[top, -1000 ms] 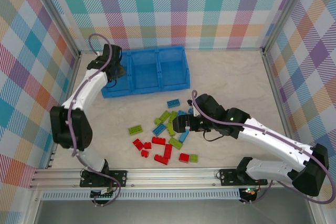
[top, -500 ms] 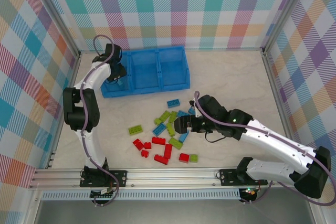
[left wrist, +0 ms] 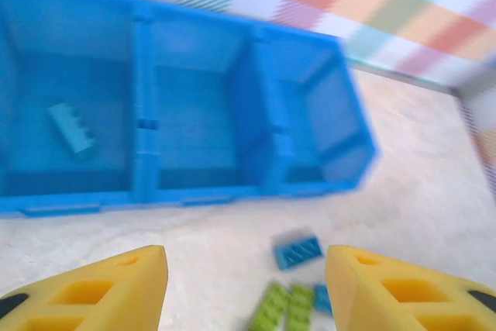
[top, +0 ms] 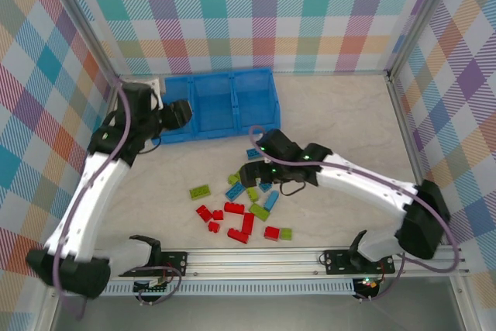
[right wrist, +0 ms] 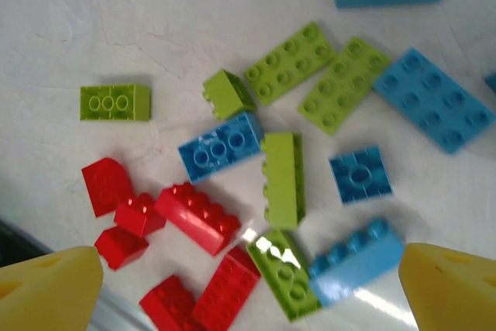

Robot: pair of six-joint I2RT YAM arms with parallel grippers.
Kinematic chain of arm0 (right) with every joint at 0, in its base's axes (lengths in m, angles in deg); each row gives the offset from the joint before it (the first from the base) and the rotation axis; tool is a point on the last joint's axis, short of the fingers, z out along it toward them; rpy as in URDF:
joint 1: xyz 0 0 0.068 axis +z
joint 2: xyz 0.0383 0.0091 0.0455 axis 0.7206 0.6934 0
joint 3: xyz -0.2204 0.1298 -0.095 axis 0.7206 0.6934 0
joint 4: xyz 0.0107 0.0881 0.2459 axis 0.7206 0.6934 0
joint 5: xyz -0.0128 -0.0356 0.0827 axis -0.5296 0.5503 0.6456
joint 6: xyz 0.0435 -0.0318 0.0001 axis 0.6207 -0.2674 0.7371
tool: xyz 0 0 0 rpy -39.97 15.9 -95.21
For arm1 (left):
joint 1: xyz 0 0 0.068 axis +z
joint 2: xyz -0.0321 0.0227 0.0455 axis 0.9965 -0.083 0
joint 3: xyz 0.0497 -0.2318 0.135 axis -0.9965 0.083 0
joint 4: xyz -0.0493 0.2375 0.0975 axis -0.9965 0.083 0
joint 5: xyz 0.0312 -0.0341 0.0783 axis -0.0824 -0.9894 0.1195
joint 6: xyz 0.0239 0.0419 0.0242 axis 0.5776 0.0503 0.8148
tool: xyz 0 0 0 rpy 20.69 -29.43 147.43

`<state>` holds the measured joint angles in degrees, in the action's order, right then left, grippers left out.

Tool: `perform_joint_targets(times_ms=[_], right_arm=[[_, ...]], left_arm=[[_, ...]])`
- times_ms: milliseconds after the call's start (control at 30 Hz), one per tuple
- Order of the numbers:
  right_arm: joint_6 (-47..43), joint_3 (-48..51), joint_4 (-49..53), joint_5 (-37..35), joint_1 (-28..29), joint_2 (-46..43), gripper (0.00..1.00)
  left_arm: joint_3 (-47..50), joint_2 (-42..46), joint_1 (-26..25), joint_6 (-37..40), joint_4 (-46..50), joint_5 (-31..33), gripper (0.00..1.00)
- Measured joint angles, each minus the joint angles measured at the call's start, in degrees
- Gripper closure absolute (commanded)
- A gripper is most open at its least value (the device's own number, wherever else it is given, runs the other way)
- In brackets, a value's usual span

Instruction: Sort the legos into containers by color

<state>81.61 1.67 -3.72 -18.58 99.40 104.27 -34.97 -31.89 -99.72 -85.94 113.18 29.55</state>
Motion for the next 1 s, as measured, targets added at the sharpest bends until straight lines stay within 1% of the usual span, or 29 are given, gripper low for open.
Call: perform_joint_targets(times_ms=[133,200,267,333,433,533,700,833,900,1000], right_arm=[[-5.03,-5.81,-1.92,-0.72,1.16,9.97,0.19],[-7.80,-8.24,-2.34,-0.74,1.46,14.36,0.23],[-10.84,-10.84,-2.56,-1.18,1.68,18.91,0.27],[-13.88,-13.05,-2.56,-1.79,1.92,22.62,0.32],[-18.45,-16.55,-1.99,-3.58,2.25,27.91,0.36],[-21.88,-19.93,-1.01,-5.16,2.69,32.46,0.43],[-25.14,-23.21,0.07,-5.60,2.99,37.11,0.58],[-26.23,-25.14,1.11,-5.81,3.10,38.05,0.74],[-26.38,-25.31,1.46,-5.92,3.21,38.10,0.78],[-26.38,-25.38,1.66,-6.14,3.32,37.83,0.79]], left_arm=[[4.59,11.93,-0.11,8.68,4.11,-2.95,0.35],[8.17,17.07,-0.13,13.42,5.42,-5.73,0.30],[12.98,22.62,-0.13,18.62,6.67,-9.38,0.20],[17.66,27.78,-0.13,23.08,7.61,-12.59,0.16],[22.82,34.45,-0.13,29.05,9.75,-16.04,0.12],[24.85,39.45,-0.13,33.99,11.61,-18.12,0.11],[25.31,41.90,-0.13,38.75,12.02,-19.30,0.10],[26.73,41.88,-0.13,40.06,11.87,-19.32,0.04],[27.15,41.88,-0.13,40.30,11.78,-19.43,0.01],[27.30,41.88,-0.13,40.46,11.65,-19.78,0.00]])
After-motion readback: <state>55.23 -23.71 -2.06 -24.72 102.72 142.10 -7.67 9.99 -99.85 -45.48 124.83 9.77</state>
